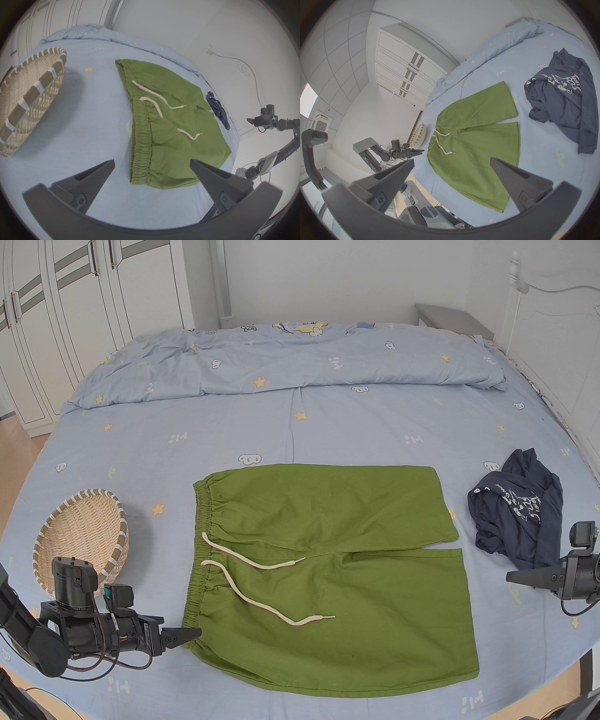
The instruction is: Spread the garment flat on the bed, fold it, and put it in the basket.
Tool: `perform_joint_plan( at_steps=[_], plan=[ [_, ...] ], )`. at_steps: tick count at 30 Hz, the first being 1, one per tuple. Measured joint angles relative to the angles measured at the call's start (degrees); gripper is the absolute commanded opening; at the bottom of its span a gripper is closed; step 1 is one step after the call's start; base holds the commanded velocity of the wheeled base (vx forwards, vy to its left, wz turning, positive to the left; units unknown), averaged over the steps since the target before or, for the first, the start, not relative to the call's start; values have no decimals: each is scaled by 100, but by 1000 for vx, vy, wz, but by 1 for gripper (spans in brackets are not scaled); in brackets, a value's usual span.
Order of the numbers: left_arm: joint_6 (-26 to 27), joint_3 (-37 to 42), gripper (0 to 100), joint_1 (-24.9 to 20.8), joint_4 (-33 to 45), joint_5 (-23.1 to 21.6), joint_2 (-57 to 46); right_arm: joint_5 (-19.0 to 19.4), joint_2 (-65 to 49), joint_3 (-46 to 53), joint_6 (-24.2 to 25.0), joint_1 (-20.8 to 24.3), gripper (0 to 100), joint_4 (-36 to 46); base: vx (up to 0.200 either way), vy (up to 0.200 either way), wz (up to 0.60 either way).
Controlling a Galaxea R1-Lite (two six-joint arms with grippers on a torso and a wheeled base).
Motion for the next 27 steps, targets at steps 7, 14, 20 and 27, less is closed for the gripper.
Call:
perform_joint_plan(
  at_steps=[7, 14, 20, 27],
  plan=[
    [-4, 0, 100, -37, -62, -13, 300, 0, 16, 0, 0, 11, 100, 0, 0, 0, 0],
    [-15, -39, 100, -69, -194, -60, 560, 0, 20, 9, 5, 20, 100, 2, 0, 0, 0],
    [-217, -23, 100, -177, -785, -57, 859, 0, 22, 11, 2, 20, 100, 2, 0, 0, 0],
    [-696, 57, 100, -455, -1368, -22, 1179, 0, 22, -2, 7, 0, 100, 0, 0, 0, 0]
  ],
)
